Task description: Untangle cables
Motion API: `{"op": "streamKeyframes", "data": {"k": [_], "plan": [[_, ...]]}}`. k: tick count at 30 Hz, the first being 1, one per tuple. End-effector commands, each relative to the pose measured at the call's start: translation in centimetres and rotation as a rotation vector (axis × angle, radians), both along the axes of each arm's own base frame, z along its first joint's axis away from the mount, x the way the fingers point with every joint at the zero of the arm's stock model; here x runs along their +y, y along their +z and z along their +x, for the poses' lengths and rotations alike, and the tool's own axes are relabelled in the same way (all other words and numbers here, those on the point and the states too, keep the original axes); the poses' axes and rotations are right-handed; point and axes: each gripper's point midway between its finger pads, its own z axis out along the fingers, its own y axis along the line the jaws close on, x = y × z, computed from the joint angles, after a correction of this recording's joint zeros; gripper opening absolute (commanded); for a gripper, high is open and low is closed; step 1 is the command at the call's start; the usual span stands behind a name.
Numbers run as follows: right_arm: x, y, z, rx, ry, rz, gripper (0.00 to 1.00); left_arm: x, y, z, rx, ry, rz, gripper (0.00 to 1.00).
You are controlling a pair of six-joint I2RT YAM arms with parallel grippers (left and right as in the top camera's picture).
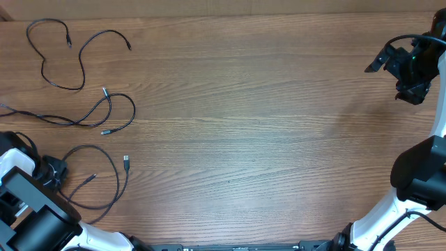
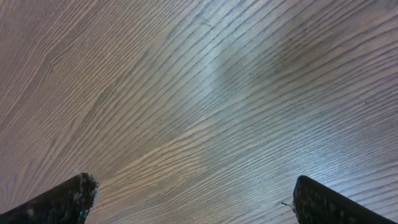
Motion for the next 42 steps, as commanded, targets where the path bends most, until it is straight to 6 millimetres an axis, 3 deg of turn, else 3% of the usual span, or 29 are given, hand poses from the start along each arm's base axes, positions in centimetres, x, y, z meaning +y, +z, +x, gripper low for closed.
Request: {"op": "streamKeyframes", "data": {"k": [1, 3, 5, 8, 11, 15, 23, 30, 36, 42], "plan": [[-0.2, 1.5, 0.1, -0.040, -0.006, -0.013, 1.00, -2.1, -4.4, -2.8, 0.125, -0.004, -0.084, 0.38], [-0.2, 1.5, 0.1, -0.040, -0.006, -0.013, 1.00, -2.0, -4.5, -2.7, 0.122, -0.004, -0.080, 0.45], [-0.2, 1.5, 0.1, -0.040, -0.006, -0.013, 1.00, -1.9, -4.5, -2.6, 0.118, -0.004, -0.076, 0.46], [-0.2, 1.5, 0.1, -0.040, -0.006, -0.013, 1.00, -2.0, -4.6, -2.8, 0.123, -0.005, -0.081, 0.32], [-0.2, 1.5, 0.1, -0.040, -0.006, -0.013, 1.00, -2.5, -5.0, -3.2, 0.130, -0.004, -0.088, 0.33], [-0.2, 1.5, 0.1, -0.040, -0.006, -0.013, 1.00, -1.6, -5.1, -3.8, 0.155, 0.003, -0.037, 0.04], [-0.2, 1.5, 0.1, -0.040, -0.006, -0.013, 1.00, 1.3, -4.5, -3.9, 0.122, 0.005, 0.016, 0.04], [-0.2, 1.5, 0.1, -0.040, -0.006, -0.013, 1.00, 7.4, 0.0, -2.9, 0.082, 0.034, 0.118, 0.04], [-0.2, 1.5, 0.1, -0.040, -0.006, -0.013, 1.00, 12.6, 5.9, -1.5, 0.030, 0.078, 0.234, 0.04], [-0.2, 1.5, 0.1, -0.040, -0.006, -0.013, 1.00, 15.9, 10.1, -1.4, 0.012, 0.078, 0.329, 0.04]]}}
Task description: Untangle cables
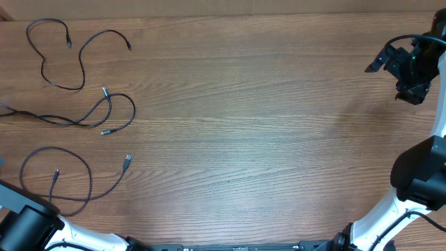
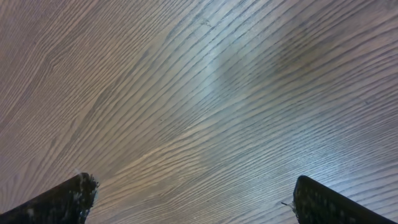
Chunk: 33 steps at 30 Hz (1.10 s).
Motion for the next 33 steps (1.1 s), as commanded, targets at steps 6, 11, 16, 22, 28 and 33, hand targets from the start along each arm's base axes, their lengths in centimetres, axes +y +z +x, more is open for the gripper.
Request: {"op": "streamKeyframes", "data": {"k": [6, 11, 16, 22, 28, 33], "plan": [[-0.1, 1.4, 0.1, -0.040, -0.006, -0.013, 1.00, 0.2, 0.9, -0.3, -0.030, -0.016, -0.027, 0.18], [-0.1, 1.4, 0.1, -0.040, -0.006, -0.013, 1.00, -1.9, -0.2, 1.1, -0.110, -0.061, -0.137, 0.52], [-0.1, 1.4, 0.1, -0.040, -0.006, -0.013, 1.00, -2.8, -1.2, 0.8, -0.104, -0.067, -0.169, 0.52], [-0.1, 1.4, 0.1, -0.040, -0.006, -0.013, 1.00, -4.4, -3.9, 2.4, -0.165, -0.242, -0.207, 0.58], [-0.1, 1.4, 0.1, -0.040, -0.006, -0.013, 1.00, -4.7, -6.1, 2.3, -0.164, -0.287, -0.181, 0.63], [-0.1, 1.4, 0.1, -0.040, -0.006, -0.013, 1.00, -5.3, -7.1, 2.8, -0.196, -0.335, -0.181, 0.65]]}}
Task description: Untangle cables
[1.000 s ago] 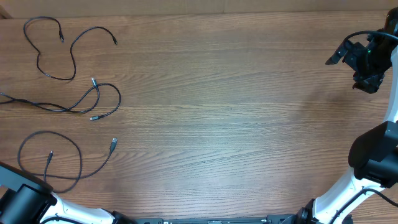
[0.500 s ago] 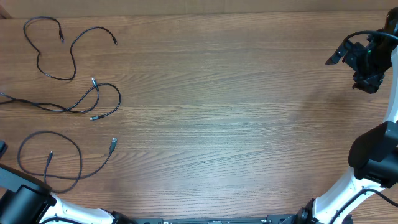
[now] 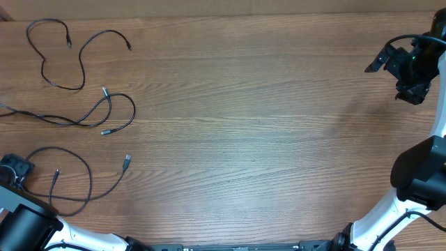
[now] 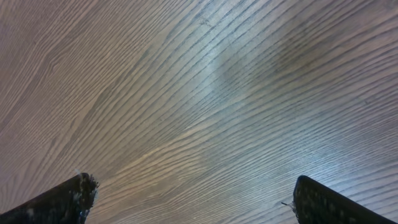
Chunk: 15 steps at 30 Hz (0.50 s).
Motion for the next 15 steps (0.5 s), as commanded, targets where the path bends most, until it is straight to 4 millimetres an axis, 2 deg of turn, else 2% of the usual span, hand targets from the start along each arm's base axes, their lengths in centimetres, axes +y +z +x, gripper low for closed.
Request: {"op": "streamKeyframes", "data": {"k": [1, 6, 9, 11, 13, 14, 15], "plan": [[-0.1, 1.5, 0.1, -0.041, -0.006, -0.014, 1.00, -0.7, -0.7, 0.1, -0.016, -0.053, -0.009, 0.65], [-0.1, 1.5, 0.1, -0.041, -0.006, -0.014, 1.00, -0.9, -1.9, -0.3, 0.008, -0.052, -0.026, 0.53], [-0.1, 1.5, 0.1, -0.041, -0.006, -0.014, 1.00, -1.2, -3.3, -0.5, 0.025, -0.052, -0.056, 0.52], [-0.1, 1.5, 0.1, -0.041, -0.006, -0.014, 1.00, -1.2, -4.1, -0.9, 0.049, -0.046, -0.060, 0.40], [-0.1, 1.5, 0.1, -0.041, -0.006, -0.014, 1.00, -0.9, -4.4, -1.5, 0.084, -0.034, -0.049, 0.22], [-0.1, 1.5, 0.1, -0.041, -0.006, -0.014, 1.00, -0.6, -4.5, -2.0, 0.114, -0.023, -0.032, 0.09], [-0.1, 1.5, 0.1, -0.041, -0.006, -0.014, 1.00, -0.1, -4.4, -2.5, 0.141, -0.003, -0.010, 0.04]]}}
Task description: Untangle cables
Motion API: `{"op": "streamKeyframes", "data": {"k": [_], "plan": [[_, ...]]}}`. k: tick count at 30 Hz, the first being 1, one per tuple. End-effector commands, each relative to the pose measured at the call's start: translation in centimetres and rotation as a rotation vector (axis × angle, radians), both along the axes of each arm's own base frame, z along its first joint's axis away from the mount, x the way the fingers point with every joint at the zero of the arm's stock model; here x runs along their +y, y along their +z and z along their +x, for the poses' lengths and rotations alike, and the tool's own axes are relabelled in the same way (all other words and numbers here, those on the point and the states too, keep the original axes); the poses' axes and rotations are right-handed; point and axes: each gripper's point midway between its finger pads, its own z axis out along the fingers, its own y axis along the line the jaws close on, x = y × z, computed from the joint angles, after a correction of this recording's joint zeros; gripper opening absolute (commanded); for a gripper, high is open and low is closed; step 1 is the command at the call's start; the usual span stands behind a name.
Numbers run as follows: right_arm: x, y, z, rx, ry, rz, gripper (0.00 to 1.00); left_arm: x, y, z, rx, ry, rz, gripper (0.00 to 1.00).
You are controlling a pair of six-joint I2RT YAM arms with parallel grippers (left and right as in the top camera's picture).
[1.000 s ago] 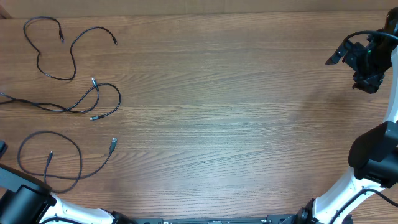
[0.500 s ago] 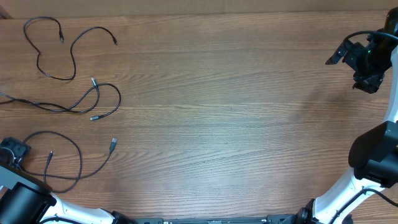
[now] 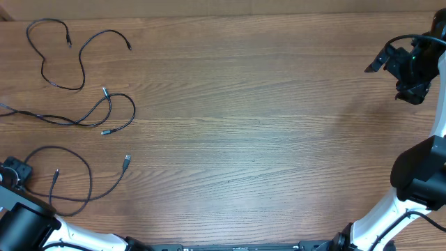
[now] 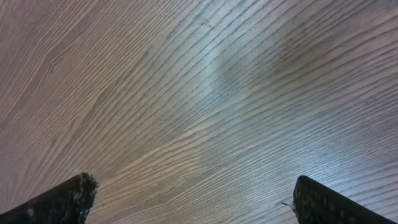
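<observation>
Three thin black cables lie apart at the table's left. The far cable snakes near the back edge. The middle cable crosses over itself, and the near cable forms a loop with a plug end out to its right. Only a small black part of my left gripper shows at the left edge, just left of that loop, and its jaws are hidden. At the far right my right gripper is open, far from every cable. The right wrist view shows my right gripper above bare wood, holding nothing.
The wooden table stretches wide between the cables and the right arm. The right arm's white base stands at the near right corner. The left arm's black body fills the near left corner.
The visible part of my left gripper sits slightly nearer the front edge. The cables and the right arm are as they were.
First my left arm lay over the near cable, whose loop sat further right. Then the arm was almost out of view and the loop lay further left, its short end inside it. Later the left gripper showed beside the loop, where it remains. The right arm never moved.
</observation>
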Motion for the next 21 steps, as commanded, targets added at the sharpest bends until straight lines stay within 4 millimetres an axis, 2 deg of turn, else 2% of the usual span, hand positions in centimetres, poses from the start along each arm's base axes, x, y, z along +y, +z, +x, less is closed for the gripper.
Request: {"op": "streamKeyframes", "data": {"k": [1, 4, 7, 11, 17, 21], "plan": [[-0.1, 1.5, 0.1, -0.040, -0.006, -0.013, 1.00, -0.2, -3.0, -2.5, 0.128, 0.044, -0.018, 0.04], [-0.1, 1.5, 0.1, -0.040, -0.006, -0.013, 1.00, 0.7, -2.8, -3.1, 0.161, 0.063, 0.027, 0.04], [-0.1, 1.5, 0.1, -0.040, -0.006, -0.013, 1.00, 2.3, -1.6, -3.1, 0.178, 0.083, 0.086, 0.04], [-0.1, 1.5, 0.1, -0.040, -0.006, -0.013, 1.00, 4.8, 1.4, -2.7, 0.189, 0.107, 0.150, 0.04], [-0.1, 1.5, 0.1, -0.040, -0.006, -0.013, 1.00, 8.2, 6.2, -3.8, 0.259, 0.194, 0.258, 0.04], [-0.1, 1.5, 0.1, -0.040, -0.006, -0.013, 1.00, 10.0, 9.5, -3.4, 0.237, 0.220, 0.309, 0.04]]}}
